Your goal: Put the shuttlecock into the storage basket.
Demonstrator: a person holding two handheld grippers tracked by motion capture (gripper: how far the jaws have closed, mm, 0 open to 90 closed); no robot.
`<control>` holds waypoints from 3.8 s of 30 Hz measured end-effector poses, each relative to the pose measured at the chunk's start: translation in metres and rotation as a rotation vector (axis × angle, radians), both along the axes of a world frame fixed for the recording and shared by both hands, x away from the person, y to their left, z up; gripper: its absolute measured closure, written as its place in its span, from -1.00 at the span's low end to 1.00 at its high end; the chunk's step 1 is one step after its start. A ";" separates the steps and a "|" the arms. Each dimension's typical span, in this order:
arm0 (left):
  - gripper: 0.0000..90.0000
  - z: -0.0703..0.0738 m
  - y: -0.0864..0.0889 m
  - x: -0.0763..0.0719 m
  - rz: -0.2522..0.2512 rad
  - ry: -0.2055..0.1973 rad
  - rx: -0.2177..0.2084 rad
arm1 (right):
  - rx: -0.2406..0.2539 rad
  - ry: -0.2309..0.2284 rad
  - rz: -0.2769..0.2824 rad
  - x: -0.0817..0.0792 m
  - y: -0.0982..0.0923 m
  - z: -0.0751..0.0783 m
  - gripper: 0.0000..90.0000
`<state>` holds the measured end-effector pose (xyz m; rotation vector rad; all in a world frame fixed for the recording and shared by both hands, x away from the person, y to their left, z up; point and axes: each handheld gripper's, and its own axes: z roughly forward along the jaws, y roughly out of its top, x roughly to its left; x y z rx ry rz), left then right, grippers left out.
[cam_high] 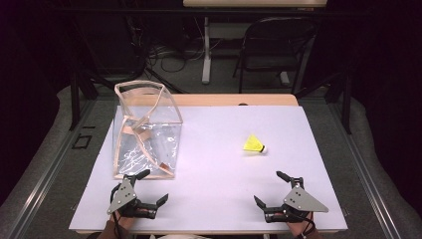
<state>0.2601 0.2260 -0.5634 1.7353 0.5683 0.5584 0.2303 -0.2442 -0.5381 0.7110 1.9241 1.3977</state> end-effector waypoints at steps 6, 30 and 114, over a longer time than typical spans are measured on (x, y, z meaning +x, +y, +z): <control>-1.00 0.000 0.000 0.000 0.005 0.007 -0.008 | 0.002 0.006 0.005 0.002 0.000 0.000 -1.00; -1.00 -0.001 -0.001 0.000 -0.017 0.014 -0.001 | -0.071 0.077 -0.040 0.017 0.003 0.001 -1.00; -1.00 -0.001 -0.004 0.003 -0.043 0.020 0.004 | -0.587 0.449 0.044 0.183 0.008 0.024 -0.53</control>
